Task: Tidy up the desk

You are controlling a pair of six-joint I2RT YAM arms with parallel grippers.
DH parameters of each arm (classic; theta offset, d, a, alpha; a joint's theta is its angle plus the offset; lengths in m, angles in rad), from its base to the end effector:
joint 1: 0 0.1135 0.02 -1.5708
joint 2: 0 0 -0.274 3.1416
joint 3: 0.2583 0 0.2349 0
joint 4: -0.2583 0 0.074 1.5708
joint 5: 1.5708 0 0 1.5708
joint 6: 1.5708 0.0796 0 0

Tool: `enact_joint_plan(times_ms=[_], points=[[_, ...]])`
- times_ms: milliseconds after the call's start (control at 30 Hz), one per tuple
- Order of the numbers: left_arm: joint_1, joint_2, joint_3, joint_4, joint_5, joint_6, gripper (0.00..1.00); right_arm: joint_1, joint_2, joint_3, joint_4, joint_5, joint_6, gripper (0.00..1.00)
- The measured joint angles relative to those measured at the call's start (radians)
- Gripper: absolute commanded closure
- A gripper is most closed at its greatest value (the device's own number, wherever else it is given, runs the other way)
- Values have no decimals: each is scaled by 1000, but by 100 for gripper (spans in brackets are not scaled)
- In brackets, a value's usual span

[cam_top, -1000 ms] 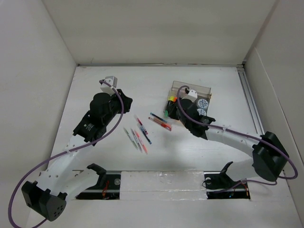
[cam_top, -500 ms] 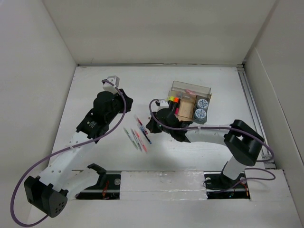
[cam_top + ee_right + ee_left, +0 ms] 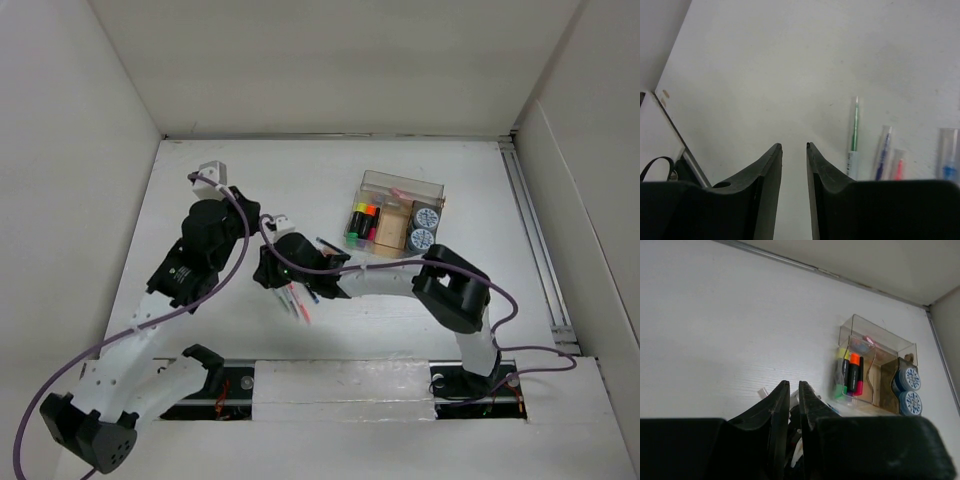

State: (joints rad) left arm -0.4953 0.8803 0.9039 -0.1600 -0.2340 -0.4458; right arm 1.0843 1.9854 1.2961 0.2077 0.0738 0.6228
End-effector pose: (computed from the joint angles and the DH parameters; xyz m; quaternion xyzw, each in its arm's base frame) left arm 0.2033 -0.0889 0.3695 -0.0582 0.7502 -0.2175 0.6217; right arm 0.2295 0.4213 0.1951 -0.1769 0.8365 0.3694 0.3641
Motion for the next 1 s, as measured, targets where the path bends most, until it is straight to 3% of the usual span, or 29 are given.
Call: enact_joint_plan(times_ms=[167, 600, 1000], points=[[0, -74, 0, -11, -89, -36, 90, 16, 53, 48, -43, 20, -7, 66], [0, -101, 0, -16, -96, -45, 89, 25, 117, 98, -146, 149, -14, 66], [0, -107, 0, -27, -122, -53, 90, 115, 170, 140, -180, 294, -38, 71]])
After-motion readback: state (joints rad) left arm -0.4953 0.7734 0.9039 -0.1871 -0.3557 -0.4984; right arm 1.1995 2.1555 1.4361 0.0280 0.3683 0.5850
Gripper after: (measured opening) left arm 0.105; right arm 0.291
